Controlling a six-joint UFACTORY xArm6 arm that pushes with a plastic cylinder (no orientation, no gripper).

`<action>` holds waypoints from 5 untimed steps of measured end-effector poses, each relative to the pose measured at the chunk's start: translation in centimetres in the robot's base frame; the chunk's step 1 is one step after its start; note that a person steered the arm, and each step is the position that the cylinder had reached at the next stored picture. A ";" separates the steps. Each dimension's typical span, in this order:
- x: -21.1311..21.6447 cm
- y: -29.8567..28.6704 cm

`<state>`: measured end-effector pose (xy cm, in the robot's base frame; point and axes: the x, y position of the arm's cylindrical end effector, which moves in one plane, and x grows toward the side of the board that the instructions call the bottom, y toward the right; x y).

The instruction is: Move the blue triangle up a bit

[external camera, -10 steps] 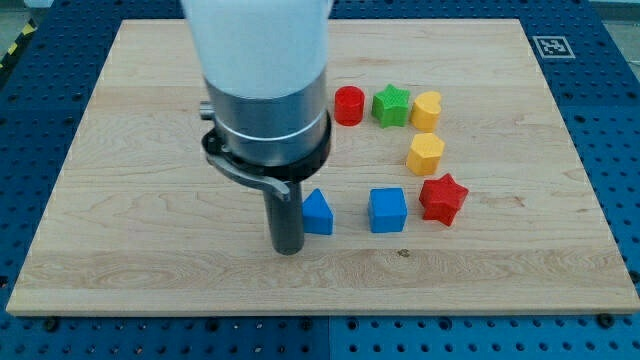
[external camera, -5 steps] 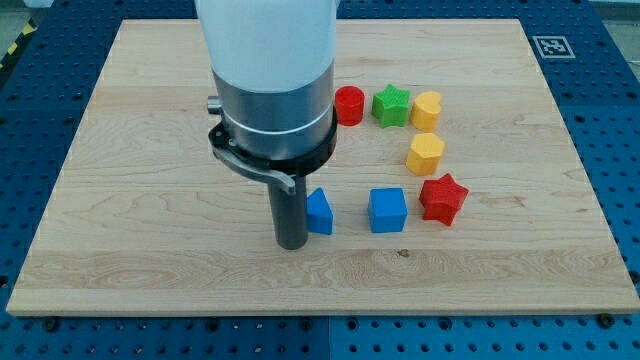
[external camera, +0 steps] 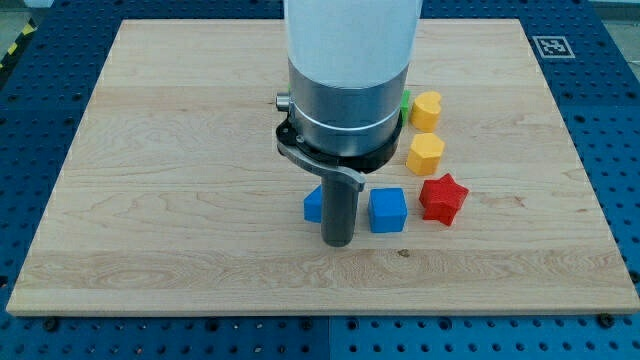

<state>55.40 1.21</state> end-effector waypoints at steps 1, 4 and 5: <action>0.0 0.0; -1.8 -3.2; -2.5 -3.2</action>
